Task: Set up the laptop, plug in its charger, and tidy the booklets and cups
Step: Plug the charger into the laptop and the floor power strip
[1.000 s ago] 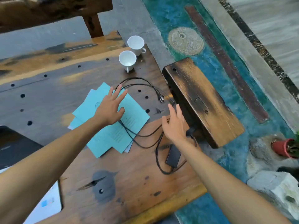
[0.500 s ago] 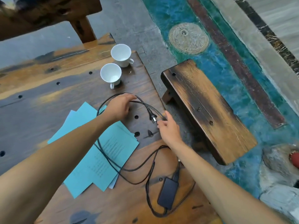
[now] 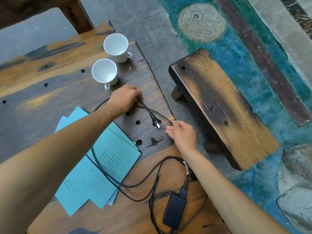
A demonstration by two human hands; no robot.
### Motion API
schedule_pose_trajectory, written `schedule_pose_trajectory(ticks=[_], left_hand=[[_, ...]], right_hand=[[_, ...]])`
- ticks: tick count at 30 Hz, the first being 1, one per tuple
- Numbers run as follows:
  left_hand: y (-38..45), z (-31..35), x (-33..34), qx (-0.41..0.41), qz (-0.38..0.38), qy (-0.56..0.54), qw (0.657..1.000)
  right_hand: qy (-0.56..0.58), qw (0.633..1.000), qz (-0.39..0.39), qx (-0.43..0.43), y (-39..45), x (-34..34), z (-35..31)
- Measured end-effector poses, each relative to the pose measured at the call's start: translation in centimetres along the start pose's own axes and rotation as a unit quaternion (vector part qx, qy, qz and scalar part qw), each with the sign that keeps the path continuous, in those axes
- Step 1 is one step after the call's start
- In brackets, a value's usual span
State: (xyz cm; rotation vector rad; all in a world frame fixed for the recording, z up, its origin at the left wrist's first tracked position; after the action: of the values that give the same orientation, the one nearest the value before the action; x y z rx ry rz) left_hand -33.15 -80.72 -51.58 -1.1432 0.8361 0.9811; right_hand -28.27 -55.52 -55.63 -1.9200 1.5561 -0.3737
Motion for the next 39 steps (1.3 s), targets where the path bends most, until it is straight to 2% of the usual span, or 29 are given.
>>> schedule_pose_trajectory(ticks=[4, 8, 16, 23, 28, 32, 36, 39], left_hand=[[-0.8, 0.8, -0.2, 0.005, -0.031, 0.045, 0.998], [-2.9, 1.6, -1.8, 0.023, -0.021, -0.008, 0.999], [-11.9, 1.8, -9.2, -0.037, 0.116, -0.136, 0.983], [-21.9, -0.2, -12.0, -0.162, 0.223, -0.228, 0.934], [-29.7, -2.4, -12.2, -0.251, 0.323, -0.347, 0.844], [-35.0, -4.1, -11.9, -0.281, 0.403, -0.467, 0.735], [-40.2, -4.2, -11.3, -0.282, 0.455, -0.530, 0.658], [-44.7, -3.9, -9.9, -0.283, 0.496, -0.579, 0.582]], right_hand=[[0.055, 0.998, -0.005, 0.033, -0.7, -1.5, -0.5], [0.055, 0.998, 0.014, 0.042, -1.7, -4.2, -1.4], [0.067, 0.998, 0.013, 0.013, -5.8, -7.8, -3.4], [0.097, 0.993, -0.052, -0.031, -10.9, -4.9, -5.7], [0.137, 0.980, -0.121, -0.078, -15.4, -1.9, -7.4], [0.203, 0.951, -0.217, -0.079, -19.0, -0.5, -7.9], [0.109, 0.941, -0.310, -0.079, -23.0, 2.0, -7.3], [0.051, 0.930, -0.353, -0.088, -26.1, 5.1, -6.9]])
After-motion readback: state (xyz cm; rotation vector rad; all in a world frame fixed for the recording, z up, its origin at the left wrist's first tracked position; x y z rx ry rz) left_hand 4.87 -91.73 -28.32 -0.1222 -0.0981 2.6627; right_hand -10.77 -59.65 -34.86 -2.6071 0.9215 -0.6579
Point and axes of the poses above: each hand's wrist, its own y-axis towards the middle knuckle, its own x-axis out of the palm, z = x × y, the point moved 4 cm from there along y, towards the middle knuckle, and after that the axes turned 4 degrees about -z, right-handed, at the moved point
